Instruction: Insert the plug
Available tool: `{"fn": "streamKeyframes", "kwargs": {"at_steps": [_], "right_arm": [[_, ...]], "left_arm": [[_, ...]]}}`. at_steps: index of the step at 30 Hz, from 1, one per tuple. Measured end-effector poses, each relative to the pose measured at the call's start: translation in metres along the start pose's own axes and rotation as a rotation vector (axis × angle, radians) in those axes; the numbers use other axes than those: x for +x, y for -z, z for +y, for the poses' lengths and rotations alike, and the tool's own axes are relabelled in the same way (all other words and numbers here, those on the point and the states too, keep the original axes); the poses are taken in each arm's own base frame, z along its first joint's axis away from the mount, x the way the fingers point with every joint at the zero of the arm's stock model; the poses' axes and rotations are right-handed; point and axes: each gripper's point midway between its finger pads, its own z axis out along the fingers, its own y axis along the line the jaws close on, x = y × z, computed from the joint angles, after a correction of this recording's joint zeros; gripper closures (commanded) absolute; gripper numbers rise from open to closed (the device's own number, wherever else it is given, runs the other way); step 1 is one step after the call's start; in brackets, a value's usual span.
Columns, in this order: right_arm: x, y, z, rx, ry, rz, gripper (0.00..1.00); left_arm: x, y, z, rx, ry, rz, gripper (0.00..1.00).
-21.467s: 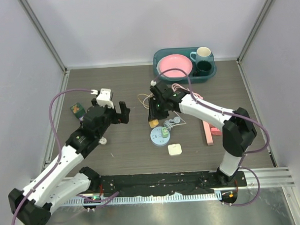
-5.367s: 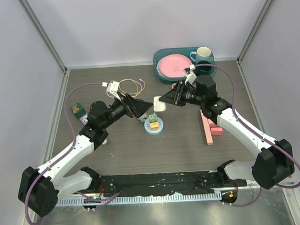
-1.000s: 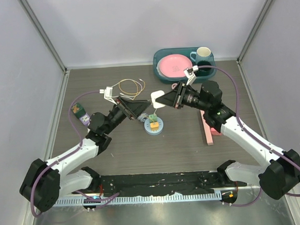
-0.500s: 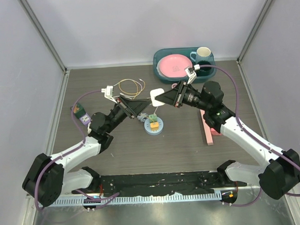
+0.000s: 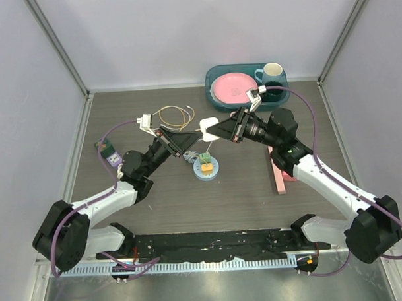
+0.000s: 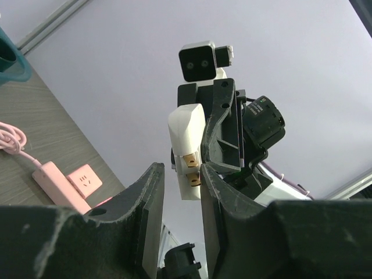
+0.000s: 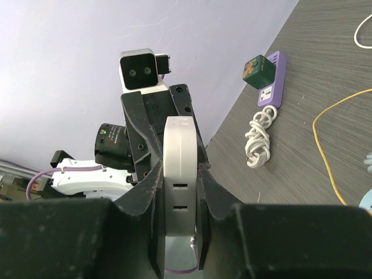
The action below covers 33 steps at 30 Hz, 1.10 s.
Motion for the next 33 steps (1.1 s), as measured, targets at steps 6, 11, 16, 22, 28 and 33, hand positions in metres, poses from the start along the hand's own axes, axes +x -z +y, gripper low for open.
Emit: {"fn": "streamKeyframes", "kwargs": {"at_steps": [6,11,16,22,28,33], "right_arm": [[0.0014,-0.002,-0.0024,-0.002,-0.003,0.008,0.99],[0.0005,-0.0024,-0.0018,-0.01,-0.004,0.009,0.99],[-0.0026,-0.0017,0.0015,-0.027,-0.006,0.0,0.99],[-0.0042,-0.0011,0.0047,-0.048,-0.015,-0.008,0.99],[-0.0051,-0.0006,0.0051,-0.055,-0.014,-0.013,0.99],[-0.0039,-0.0001,0.0008,-0.039,-0.01,-0.008,0.99]], "left_arm": [[-0.0014,-0.0011,-0.0026,0.017,0.007,-0.008,0.73],[-0.0021,-0.0025,-0.0021,0.026,0.033,-0.015,0.73],[-0.0049,-0.0035,-0.0054,0.047,0.052,-0.028,0.75],[-0.0062,-0.0044,-0.0082,0.068,0.079,-0.036,0.79],[-0.0066,-0.0045,-0.0091,0.074,0.084,-0.037,0.61],[-0.0085,-0.0045,-0.0092,0.076,0.075,-0.045,0.36]]}}
